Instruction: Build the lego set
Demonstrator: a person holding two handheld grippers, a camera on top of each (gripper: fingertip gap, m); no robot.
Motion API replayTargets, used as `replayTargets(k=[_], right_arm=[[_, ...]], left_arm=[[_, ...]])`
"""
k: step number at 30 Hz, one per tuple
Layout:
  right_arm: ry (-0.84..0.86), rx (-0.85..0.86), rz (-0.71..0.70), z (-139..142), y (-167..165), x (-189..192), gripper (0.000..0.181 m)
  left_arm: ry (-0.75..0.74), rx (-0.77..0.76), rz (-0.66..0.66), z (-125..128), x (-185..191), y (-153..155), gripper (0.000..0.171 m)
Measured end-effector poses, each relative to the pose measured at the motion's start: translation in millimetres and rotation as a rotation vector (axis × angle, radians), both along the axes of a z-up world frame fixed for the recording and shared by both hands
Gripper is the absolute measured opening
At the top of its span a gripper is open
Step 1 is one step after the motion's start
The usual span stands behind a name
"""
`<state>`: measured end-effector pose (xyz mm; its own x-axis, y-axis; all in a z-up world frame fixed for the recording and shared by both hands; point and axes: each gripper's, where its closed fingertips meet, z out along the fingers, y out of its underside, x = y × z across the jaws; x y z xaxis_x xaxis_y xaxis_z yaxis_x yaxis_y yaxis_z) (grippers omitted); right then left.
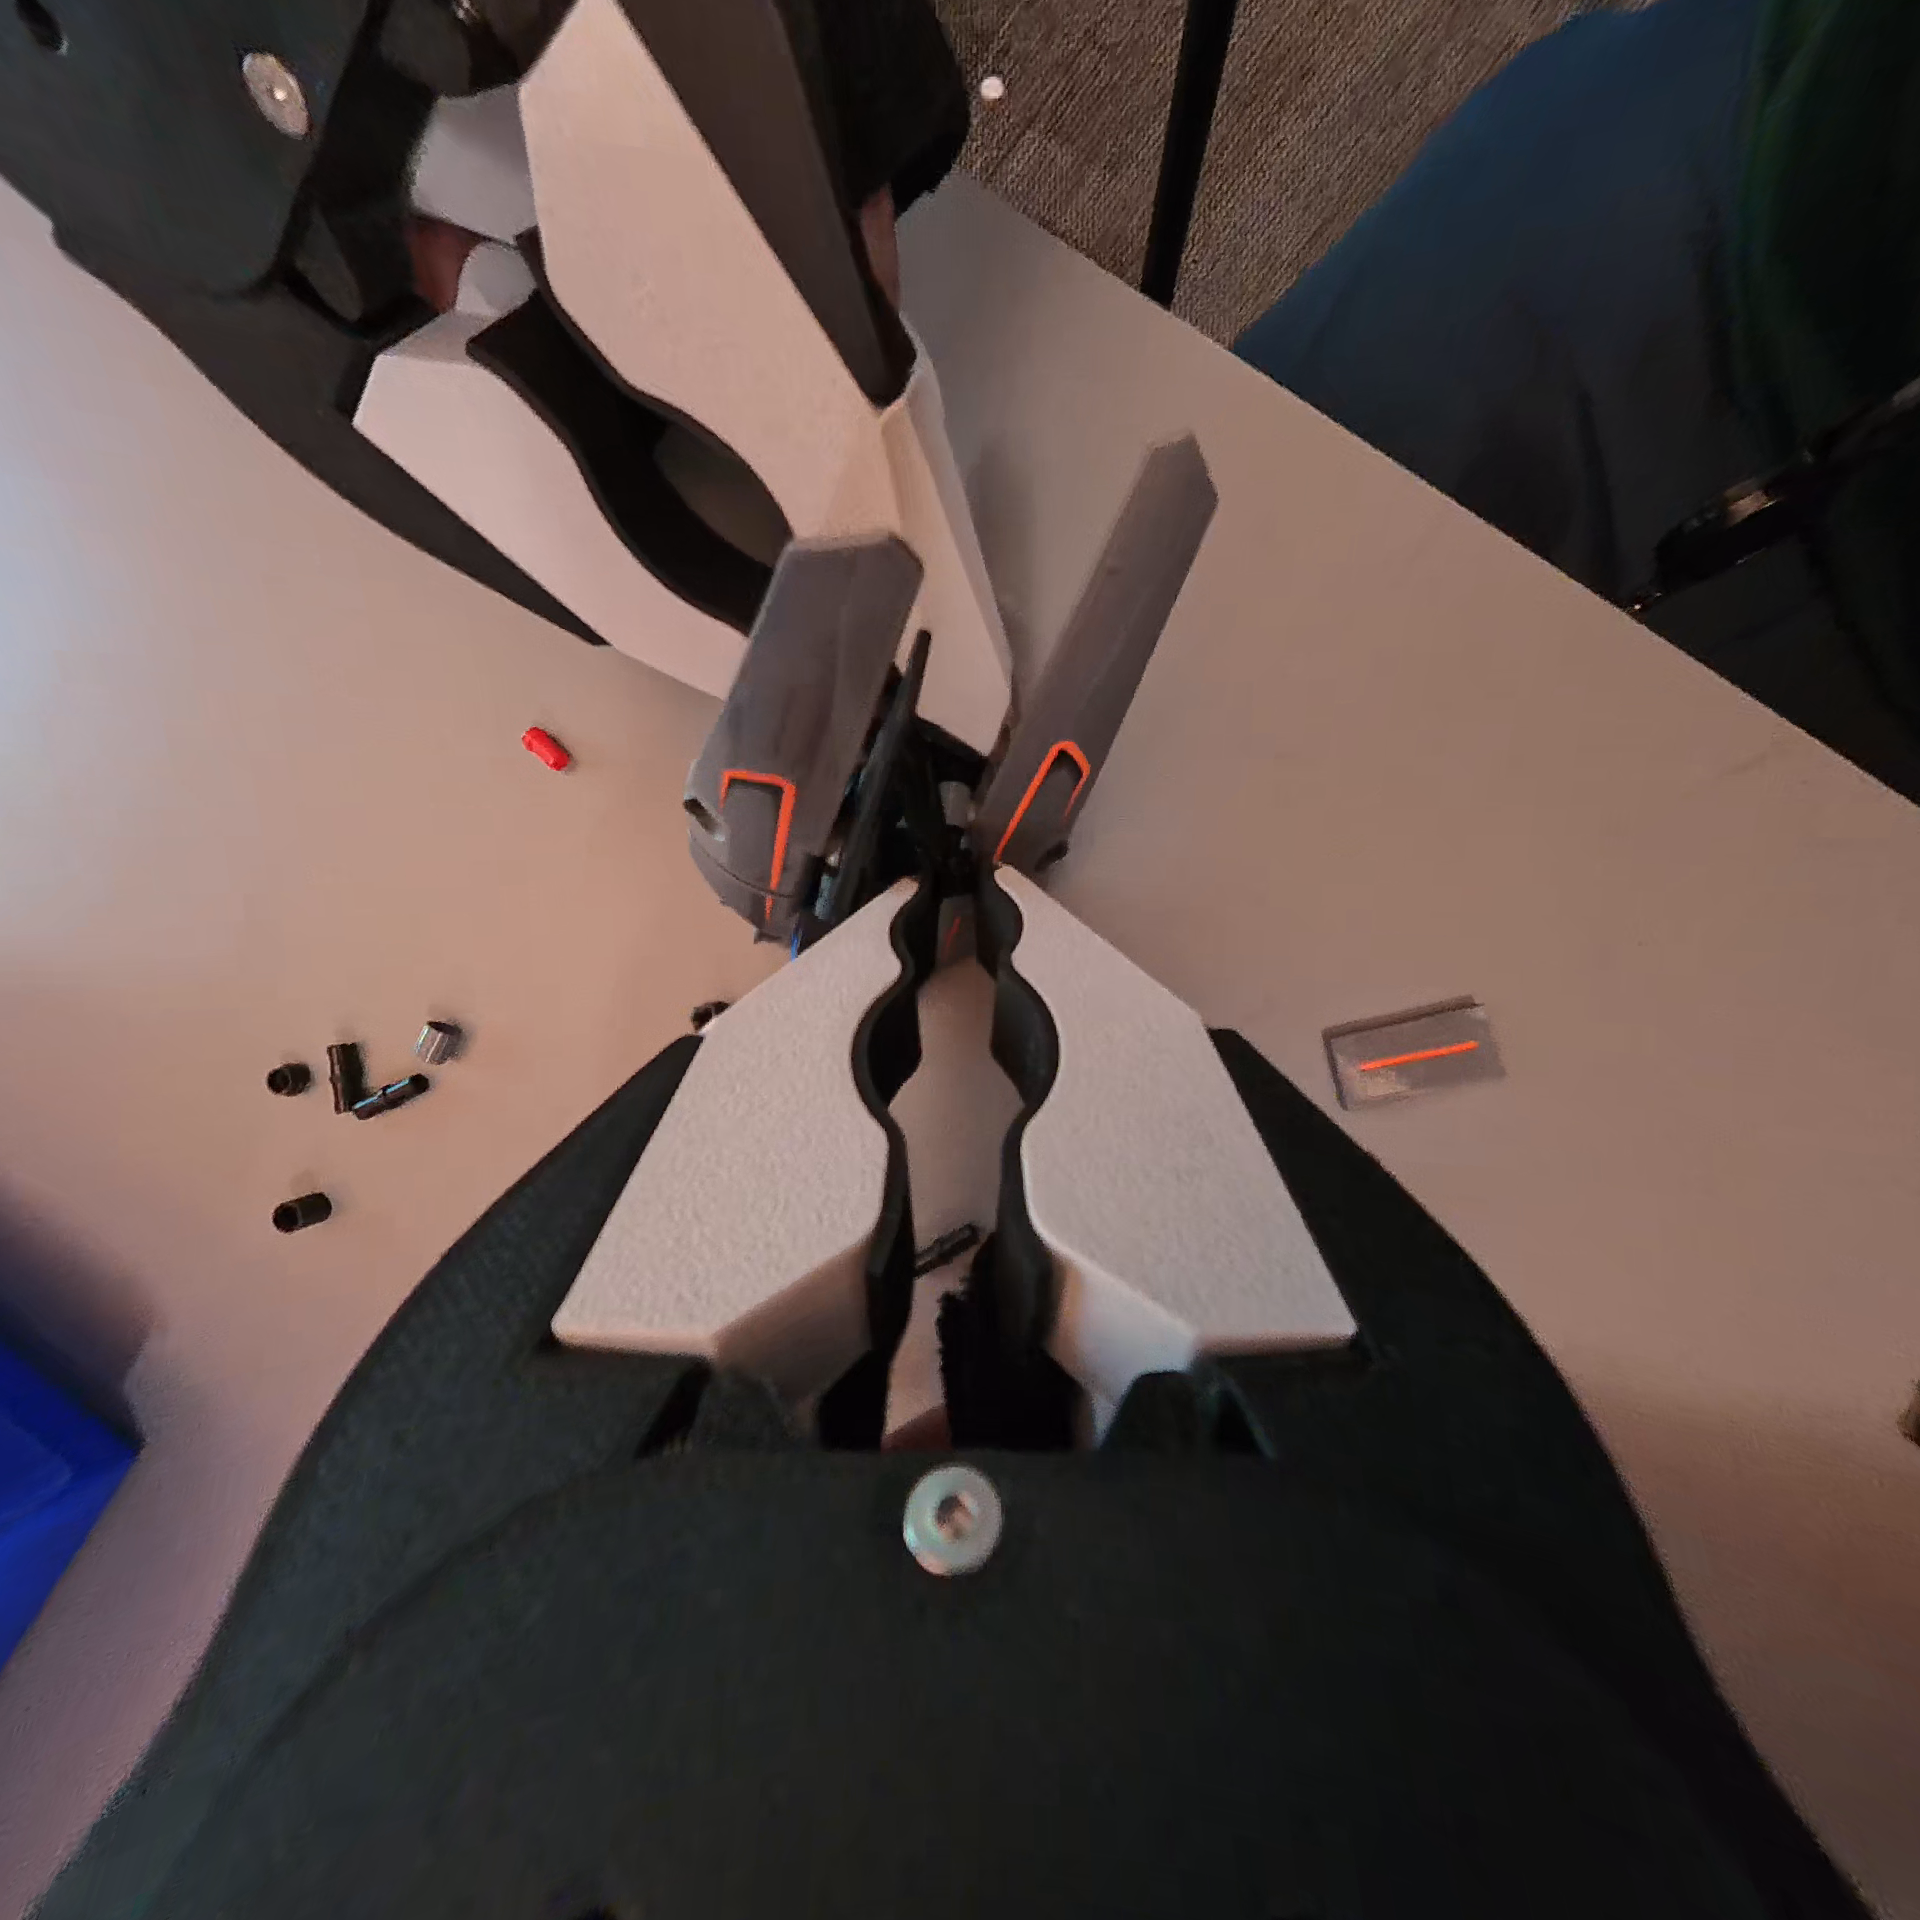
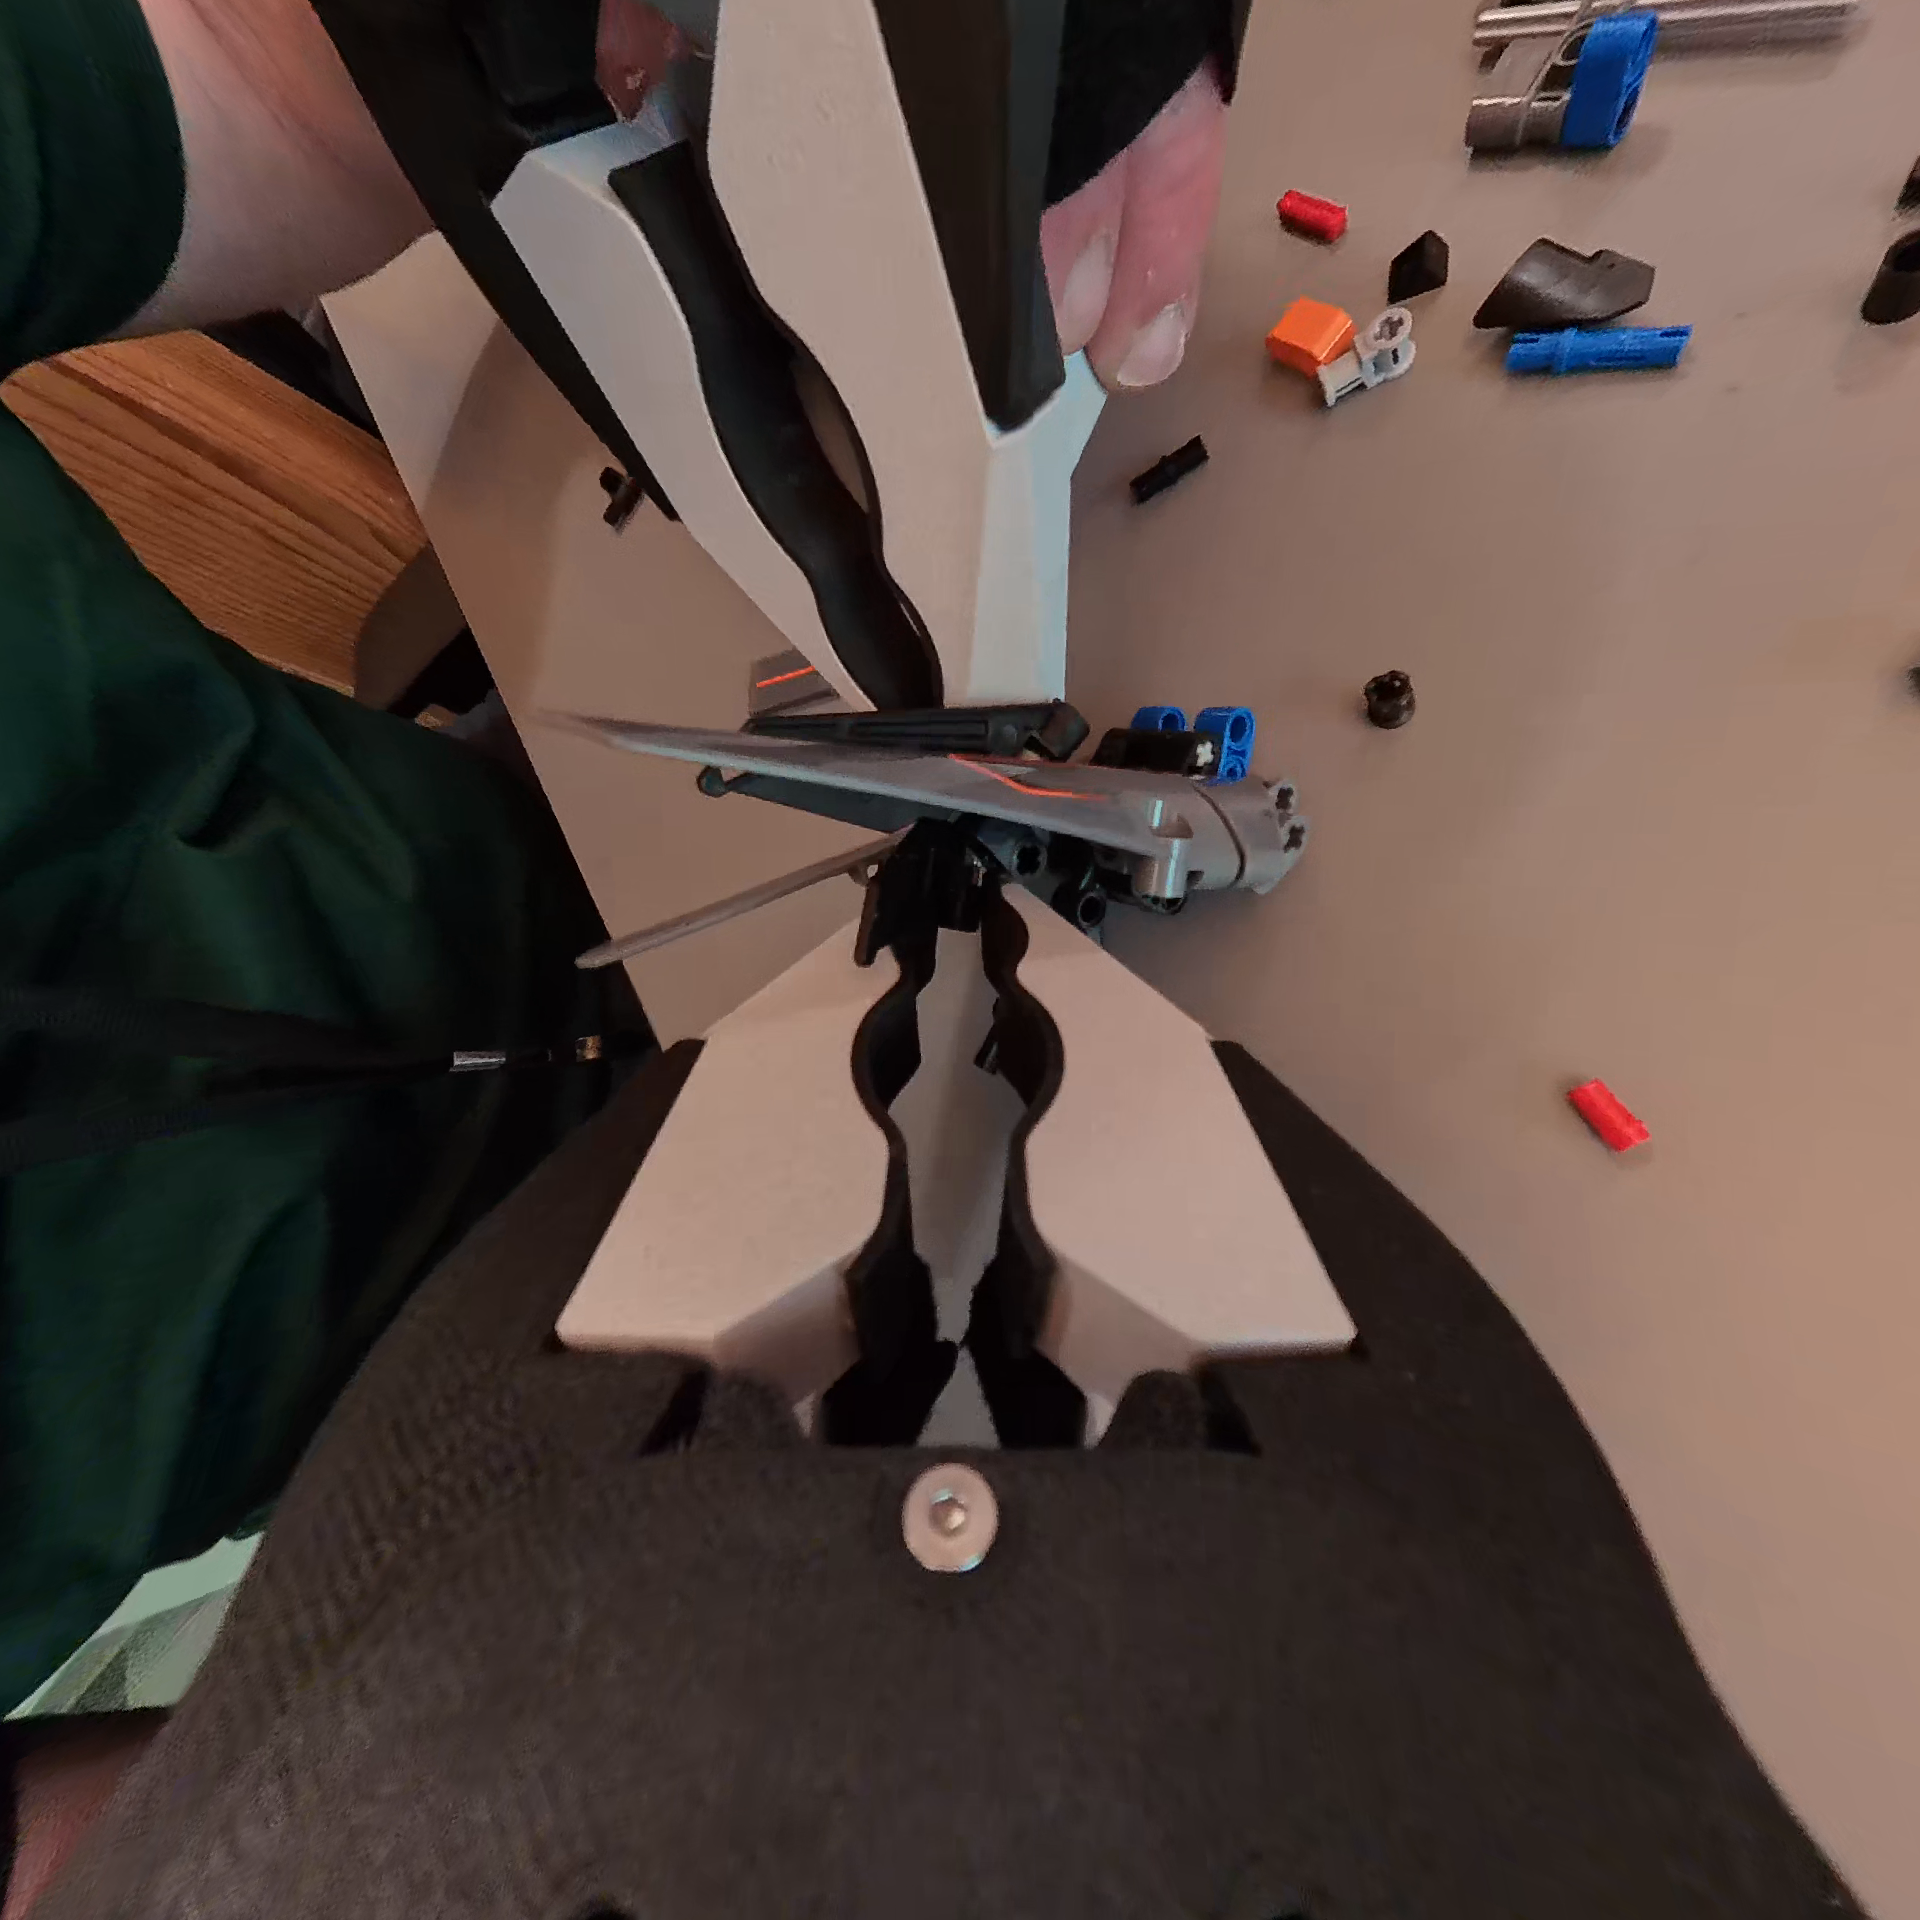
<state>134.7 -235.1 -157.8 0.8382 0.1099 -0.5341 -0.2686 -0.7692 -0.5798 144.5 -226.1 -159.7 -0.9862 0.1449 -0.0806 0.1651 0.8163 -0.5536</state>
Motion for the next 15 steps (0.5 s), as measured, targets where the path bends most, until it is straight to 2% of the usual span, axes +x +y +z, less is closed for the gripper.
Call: replayTargets(k=[7,15], right_arm=[[-0.012,-0.037,0.023,-0.3,-0.4,1.3,0.006],[-0.043,0.032,0.001,-3.6,-7.7,1.6,0.010]], left_arm=[[-0.017,0.039,-0.024,-0.4,0.7,0.0,0.005],[-0.002,0.022,-0.025,-1.1,1.2,-6.1,0.005]])
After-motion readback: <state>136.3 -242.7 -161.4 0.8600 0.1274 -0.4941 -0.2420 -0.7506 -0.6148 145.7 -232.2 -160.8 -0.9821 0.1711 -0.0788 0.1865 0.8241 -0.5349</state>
